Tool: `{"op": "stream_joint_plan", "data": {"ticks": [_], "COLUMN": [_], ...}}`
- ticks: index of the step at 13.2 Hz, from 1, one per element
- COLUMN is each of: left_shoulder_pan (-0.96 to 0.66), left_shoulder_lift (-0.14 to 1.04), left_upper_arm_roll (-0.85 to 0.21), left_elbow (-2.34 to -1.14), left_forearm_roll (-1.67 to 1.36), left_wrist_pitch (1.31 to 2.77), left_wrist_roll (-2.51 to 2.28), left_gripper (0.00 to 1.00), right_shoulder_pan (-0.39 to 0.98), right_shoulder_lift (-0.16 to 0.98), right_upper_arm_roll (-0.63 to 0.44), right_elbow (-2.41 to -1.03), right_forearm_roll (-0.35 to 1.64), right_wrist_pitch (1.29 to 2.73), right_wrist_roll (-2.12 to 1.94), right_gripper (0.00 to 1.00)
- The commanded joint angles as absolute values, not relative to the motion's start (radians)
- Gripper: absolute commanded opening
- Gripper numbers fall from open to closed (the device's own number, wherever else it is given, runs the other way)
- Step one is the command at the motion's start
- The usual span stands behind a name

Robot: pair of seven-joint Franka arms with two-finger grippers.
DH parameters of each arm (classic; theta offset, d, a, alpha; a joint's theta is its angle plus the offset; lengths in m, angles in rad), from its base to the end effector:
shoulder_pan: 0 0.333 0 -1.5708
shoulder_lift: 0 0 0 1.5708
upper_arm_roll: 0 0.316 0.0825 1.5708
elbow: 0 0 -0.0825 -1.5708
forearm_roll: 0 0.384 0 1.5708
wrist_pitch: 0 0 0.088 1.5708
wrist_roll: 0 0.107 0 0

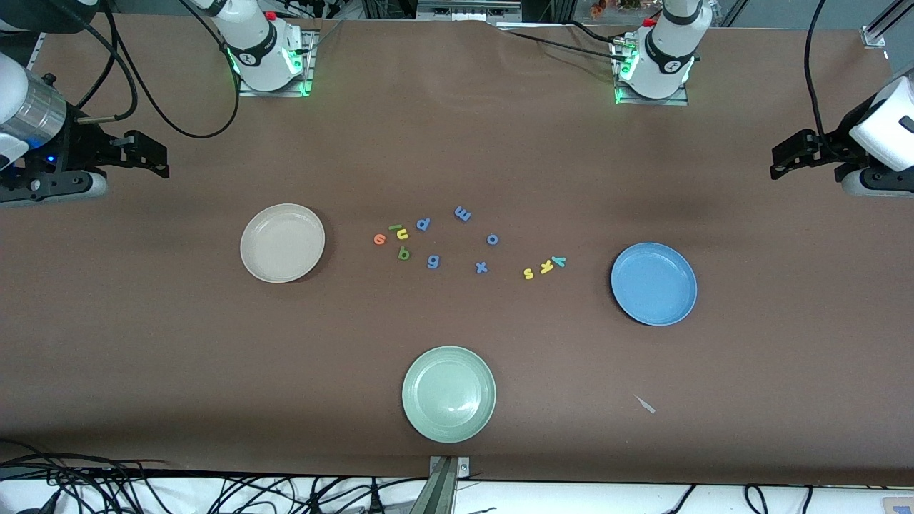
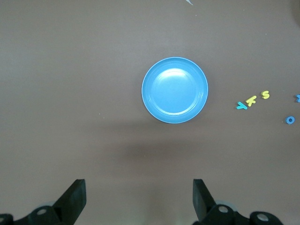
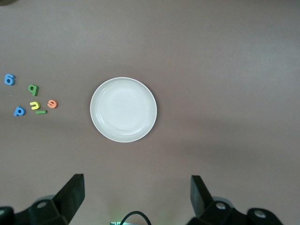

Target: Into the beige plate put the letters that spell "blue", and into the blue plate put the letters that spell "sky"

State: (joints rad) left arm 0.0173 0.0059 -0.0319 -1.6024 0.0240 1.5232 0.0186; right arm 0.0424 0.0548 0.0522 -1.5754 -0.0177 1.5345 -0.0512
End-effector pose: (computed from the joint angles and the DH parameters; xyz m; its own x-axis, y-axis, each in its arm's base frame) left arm 0.5498 -0.0053 0.6025 0.9958 -0.0320 -0.0854 -0.0340 -0.9992 -0.0222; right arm 0.5630 0.0507 0.5887 0.9848 0.1444 -0.0961 0.1460 -0.9892 0.0099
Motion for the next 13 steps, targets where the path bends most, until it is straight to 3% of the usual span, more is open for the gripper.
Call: {"op": "stream_joint_plan", "data": {"ticks": [1,13], "left_shoulder_pan": [0.020,0.012], "left_shoulder_lift": [0.003,0.005], "left_upper_arm_roll": [-0.034,-0.035], "left_elbow": [-1.589,-1.582], "left_forearm_roll": [0.020,0.020], "left_wrist_pitch": [1.505,1.505], "left_wrist_roll": [0.037,0.026], "left_gripper": [1.00,1.00], "right_shoulder_pan": [0.041,0.040], "right_shoulder_lift": [0.058,0.058], "right_upper_arm_roll": [0.055,0.054], "right_elbow": [-1.555,-1.557], "right_forearm_roll": [-0.023,-0.021], "right_wrist_pitch": [1.513,1.513], "right_wrist_roll": [-0.044,-0.049], "right_gripper": [1.00,1.00]}}
